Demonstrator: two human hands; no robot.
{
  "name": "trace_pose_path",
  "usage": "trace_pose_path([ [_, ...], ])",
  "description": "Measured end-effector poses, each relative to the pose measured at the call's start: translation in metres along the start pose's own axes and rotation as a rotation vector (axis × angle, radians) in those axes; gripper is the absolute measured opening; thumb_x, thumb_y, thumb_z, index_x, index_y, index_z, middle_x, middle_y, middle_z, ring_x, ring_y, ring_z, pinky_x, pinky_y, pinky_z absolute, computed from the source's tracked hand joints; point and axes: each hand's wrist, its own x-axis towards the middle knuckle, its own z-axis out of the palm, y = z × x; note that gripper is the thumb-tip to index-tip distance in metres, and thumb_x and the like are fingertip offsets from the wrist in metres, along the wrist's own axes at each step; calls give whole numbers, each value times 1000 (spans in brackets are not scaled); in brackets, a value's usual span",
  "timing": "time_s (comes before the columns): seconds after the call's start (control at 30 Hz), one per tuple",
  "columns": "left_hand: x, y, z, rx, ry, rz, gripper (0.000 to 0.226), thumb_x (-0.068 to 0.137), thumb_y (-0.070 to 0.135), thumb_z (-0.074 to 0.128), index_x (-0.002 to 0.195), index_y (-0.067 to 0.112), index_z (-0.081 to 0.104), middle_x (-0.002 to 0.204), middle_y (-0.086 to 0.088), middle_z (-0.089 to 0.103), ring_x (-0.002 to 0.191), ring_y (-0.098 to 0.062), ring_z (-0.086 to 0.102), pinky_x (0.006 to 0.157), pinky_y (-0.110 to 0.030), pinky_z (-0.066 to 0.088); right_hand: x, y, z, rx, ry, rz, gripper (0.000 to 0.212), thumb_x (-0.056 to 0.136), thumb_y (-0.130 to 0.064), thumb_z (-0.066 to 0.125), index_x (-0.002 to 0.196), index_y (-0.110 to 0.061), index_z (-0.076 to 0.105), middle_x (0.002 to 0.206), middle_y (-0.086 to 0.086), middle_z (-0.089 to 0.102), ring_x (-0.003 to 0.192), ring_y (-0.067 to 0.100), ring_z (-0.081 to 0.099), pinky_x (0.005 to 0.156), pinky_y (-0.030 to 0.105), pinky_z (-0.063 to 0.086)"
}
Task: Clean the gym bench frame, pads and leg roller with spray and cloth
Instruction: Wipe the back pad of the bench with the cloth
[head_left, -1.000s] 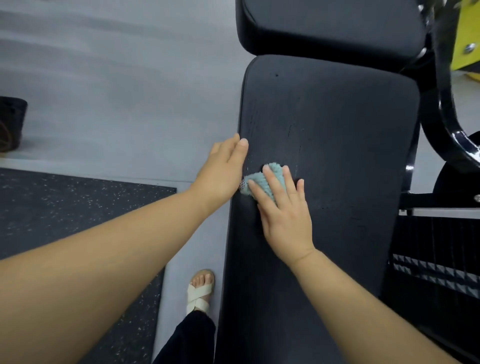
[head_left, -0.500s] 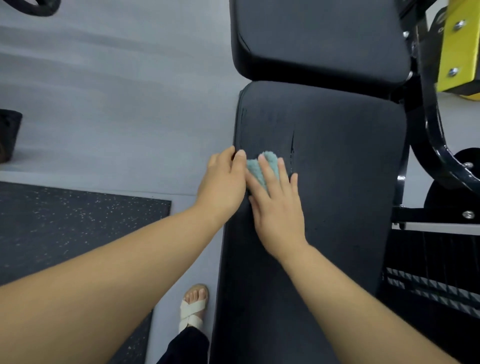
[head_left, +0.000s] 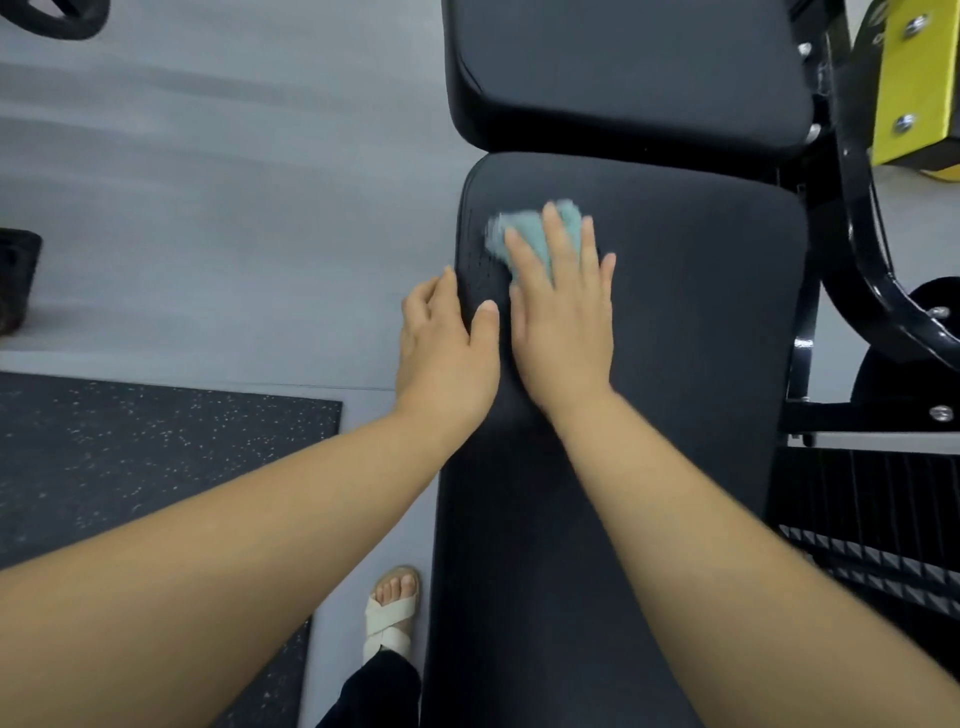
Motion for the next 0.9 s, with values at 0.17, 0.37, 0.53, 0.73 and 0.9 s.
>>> trace_pose_path([
  [0.17,0,-2,-6,106,-69,31,53,100,37,30,149,23,19,150,7,20,134,-13,33,109,-30,26,-128,19,-10,-21,-142,-85,45,94,-19,37,139,-27,36,151,8,29,140,38,19,111,54,17],
  [0.37,4,-1,-12,153,-139,36,56,99,36,33,150,22,16,146,9,21,121,-16,44,105,-33,35,-13,24,-7,-79,-18,91,45,95,-19,39,140,-17,42,151,17,30,140,46,16,112,55,13],
  [0.53,9,-2,-18,87,-205,20,56,99,38,33,150,22,15,148,11,18,130,-11,35,106,-28,31,23,24,-11,-40,0,187,49,99,-20,33,148,-17,27,156,11,18,144,35,7,116,45,8],
  [0.73,14,-4,-29,-150,-257,-66,44,100,24,34,145,25,32,144,14,27,122,-6,40,103,-22,30,-109,7,-2,11,-66,-35,41,95,-15,38,135,-16,41,147,17,36,138,39,25,112,45,21],
  [0.9,15,-3,-34,-412,-261,-184,38,100,20,35,137,26,43,130,11,52,117,-5,50,102,-27,40,-40,0,2,-21,-6,4,42,93,-14,41,134,-12,48,146,20,37,136,44,28,111,49,21],
])
